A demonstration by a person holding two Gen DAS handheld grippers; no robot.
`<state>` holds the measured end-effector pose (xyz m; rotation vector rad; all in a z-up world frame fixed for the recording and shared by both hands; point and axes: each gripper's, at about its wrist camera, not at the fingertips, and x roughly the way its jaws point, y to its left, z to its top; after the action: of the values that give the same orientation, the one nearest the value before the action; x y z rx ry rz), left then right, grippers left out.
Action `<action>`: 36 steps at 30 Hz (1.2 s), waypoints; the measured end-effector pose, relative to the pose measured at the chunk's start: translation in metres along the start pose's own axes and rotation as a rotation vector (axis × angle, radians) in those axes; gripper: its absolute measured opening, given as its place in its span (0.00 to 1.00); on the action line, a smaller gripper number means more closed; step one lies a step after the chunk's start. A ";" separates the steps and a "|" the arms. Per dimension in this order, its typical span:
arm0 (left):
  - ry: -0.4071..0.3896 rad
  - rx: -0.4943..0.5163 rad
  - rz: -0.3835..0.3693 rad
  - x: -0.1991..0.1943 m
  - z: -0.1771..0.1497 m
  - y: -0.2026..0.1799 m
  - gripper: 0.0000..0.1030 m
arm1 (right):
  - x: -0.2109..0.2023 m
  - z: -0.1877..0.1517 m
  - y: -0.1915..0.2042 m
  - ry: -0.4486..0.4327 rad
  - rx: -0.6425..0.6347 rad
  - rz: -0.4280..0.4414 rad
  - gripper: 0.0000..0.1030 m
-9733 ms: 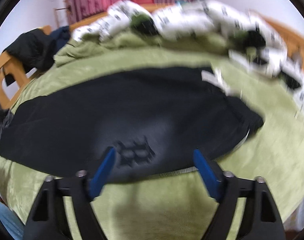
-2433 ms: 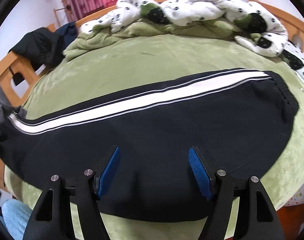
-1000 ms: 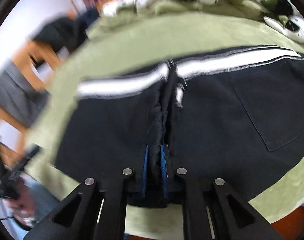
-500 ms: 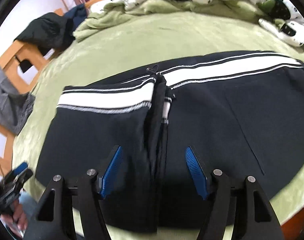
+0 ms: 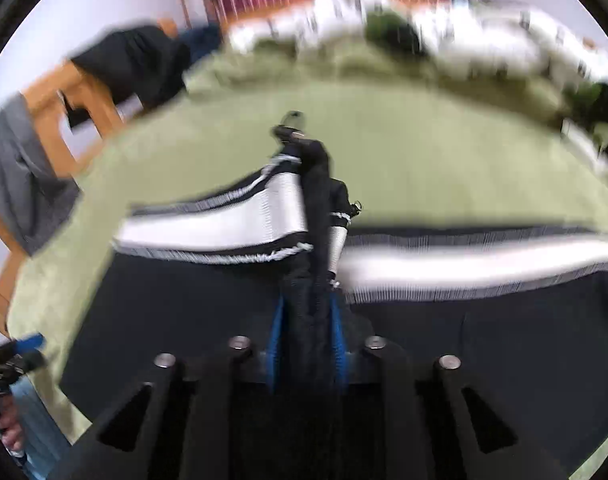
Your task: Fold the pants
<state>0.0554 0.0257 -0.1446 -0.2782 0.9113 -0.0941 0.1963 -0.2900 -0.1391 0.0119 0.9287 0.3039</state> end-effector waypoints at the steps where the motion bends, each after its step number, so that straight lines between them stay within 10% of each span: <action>1: -0.001 0.013 0.013 0.001 0.000 -0.004 0.68 | 0.015 -0.005 -0.005 0.053 0.006 -0.022 0.23; 8: -0.071 0.049 0.028 0.002 0.010 -0.027 0.68 | -0.018 -0.035 -0.010 0.033 0.044 -0.061 0.27; 14: 0.110 0.025 0.094 0.048 -0.006 -0.030 0.70 | -0.017 -0.084 -0.001 0.051 0.056 -0.080 0.29; 22: -0.030 0.017 0.081 -0.004 0.012 -0.026 0.67 | -0.055 -0.064 -0.011 0.007 0.140 -0.033 0.34; 26: -0.121 0.031 0.052 -0.047 0.050 -0.021 0.67 | -0.124 -0.041 -0.025 -0.140 0.152 -0.128 0.71; 36: -0.112 0.106 -0.006 -0.051 0.110 0.002 0.68 | -0.195 -0.052 -0.148 -0.232 0.184 -0.361 0.93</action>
<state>0.1110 0.0595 -0.0425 -0.1859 0.7911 -0.1303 0.0834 -0.4896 -0.0382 0.0467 0.7092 -0.1173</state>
